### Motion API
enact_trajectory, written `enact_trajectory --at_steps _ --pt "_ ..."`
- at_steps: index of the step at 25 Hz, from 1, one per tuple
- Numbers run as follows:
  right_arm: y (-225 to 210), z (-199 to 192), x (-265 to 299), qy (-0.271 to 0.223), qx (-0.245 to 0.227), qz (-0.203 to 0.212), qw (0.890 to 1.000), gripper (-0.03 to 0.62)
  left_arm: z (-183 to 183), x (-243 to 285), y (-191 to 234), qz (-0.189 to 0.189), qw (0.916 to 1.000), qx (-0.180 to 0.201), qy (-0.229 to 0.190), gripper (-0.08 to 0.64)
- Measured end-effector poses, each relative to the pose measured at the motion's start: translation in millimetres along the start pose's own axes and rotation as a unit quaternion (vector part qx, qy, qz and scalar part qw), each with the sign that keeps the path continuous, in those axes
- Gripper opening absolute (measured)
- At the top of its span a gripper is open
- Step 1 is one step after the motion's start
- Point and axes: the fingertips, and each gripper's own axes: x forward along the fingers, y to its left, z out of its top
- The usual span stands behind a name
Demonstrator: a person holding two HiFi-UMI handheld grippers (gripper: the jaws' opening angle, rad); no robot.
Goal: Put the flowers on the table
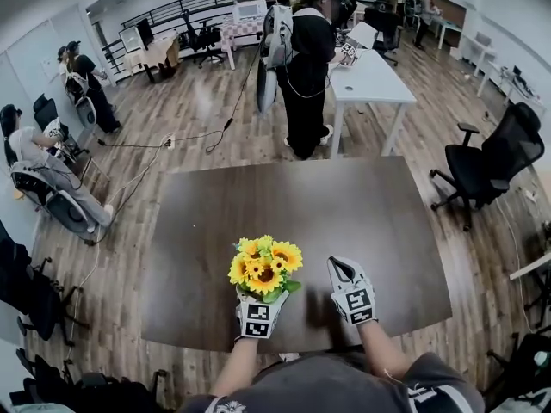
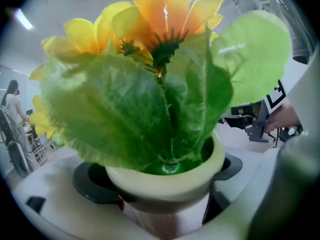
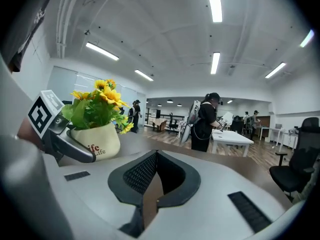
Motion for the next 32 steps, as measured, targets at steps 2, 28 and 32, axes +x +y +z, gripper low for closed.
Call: enact_trajectory --at_steps 2,28,32 --pt "2 -3 2 0.008 0.000 0.007 1.000 0.023 -6 6 -3 -0.012 0.9998 -0.010 0.008 0.543" --pt "2 -74 10 0.093 -0.008 0.065 0.994 0.023 -101 72 -29 -0.010 0.9917 -0.053 0.117 0.543" --pt "0 -77 13 0.091 -0.012 0.068 0.993 0.023 -112 75 -28 -0.002 0.9902 -0.057 0.128 0.543"
